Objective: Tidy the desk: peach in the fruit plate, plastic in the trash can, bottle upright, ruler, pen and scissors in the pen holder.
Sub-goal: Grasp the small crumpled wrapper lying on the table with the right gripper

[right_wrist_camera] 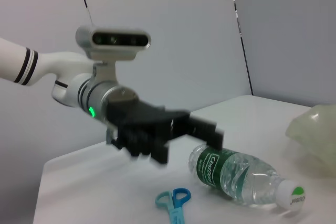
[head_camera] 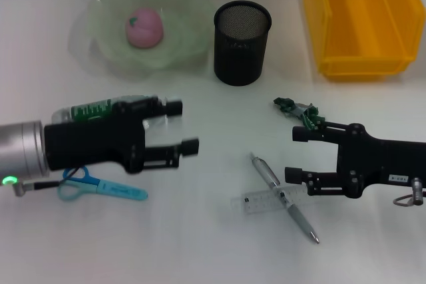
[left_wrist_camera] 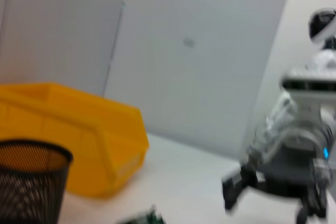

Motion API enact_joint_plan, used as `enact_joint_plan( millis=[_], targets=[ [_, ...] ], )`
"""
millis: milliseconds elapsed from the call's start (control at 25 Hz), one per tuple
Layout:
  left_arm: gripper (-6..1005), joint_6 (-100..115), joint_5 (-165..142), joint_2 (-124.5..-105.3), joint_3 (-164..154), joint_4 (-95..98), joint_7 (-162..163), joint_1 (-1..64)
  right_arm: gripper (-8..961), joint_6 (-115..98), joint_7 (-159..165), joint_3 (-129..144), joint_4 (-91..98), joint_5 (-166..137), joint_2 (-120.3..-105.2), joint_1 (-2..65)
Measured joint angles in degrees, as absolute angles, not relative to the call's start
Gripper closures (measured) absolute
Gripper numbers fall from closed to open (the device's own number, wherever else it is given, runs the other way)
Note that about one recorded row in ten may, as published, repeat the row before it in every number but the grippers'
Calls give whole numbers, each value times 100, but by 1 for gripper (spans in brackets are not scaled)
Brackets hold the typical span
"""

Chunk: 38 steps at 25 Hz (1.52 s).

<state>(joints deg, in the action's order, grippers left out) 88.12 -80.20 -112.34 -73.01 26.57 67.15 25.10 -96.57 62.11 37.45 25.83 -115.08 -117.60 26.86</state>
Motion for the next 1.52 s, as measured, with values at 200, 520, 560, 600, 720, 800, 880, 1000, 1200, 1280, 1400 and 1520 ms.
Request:
enact_joint_plan(
  millis=[200,520,560,600,720,800,880,1000,1200,1280,1400,1520],
  targets=[
    [182,8503,-8255,-11245,-7261,2652,6217,2297,259,-9657,6253,3744,2584,-11514,-11737,2706],
    [182,8478,-8317,-11264,-7233,2623,6081,2289,263,-9661,6275,3744,2584,-11514,-11733,2704],
    [182,8478,-8318,-11265,-7233,2621,6081,2290,263,-9672,6275,3744,2584,-11514,-11732,2702],
    [182,8478,-8318,-11265,-7233,2621,6081,2290,264,-9672,6275,3744,2584,-11514,-11732,2702],
    [182,8477,-8321,-11271,-7233,2619,6081,2291,266,-9818,6386,3744,2612,-11511,-11699,2712],
    [182,8477,-8322,-11281,-7233,2618,6068,2289,267,-9979,6721,3747,2801,-11512,-11668,2737],
    [182,8468,-8324,-11293,-7233,2615,6038,2282,268,-10137,7208,3760,3129,-11513,-11647,2765],
    [182,8427,-8324,-11310,-7233,2610,6012,2276,270,-10357,7971,3792,3790,-11570,-11629,2824],
    [182,8415,-8325,-11331,-7238,2610,5948,2279,272,-10615,9211,3798,4763,-12161,-11539,3193],
    [182,8411,-8325,-11339,-7235,2610,5937,2272,273,-10639,9631,3800,5002,-12521,-11493,3454],
    [182,8406,-8324,-11347,-7236,2610,5935,2272,275,-10638,9950,3808,5196,-13139,-11469,3848],
    [182,8392,-8323,-11355,-7245,2610,5933,2272,277,-10539,10045,3822,5347,-13701,-11507,4174]
  ],
)
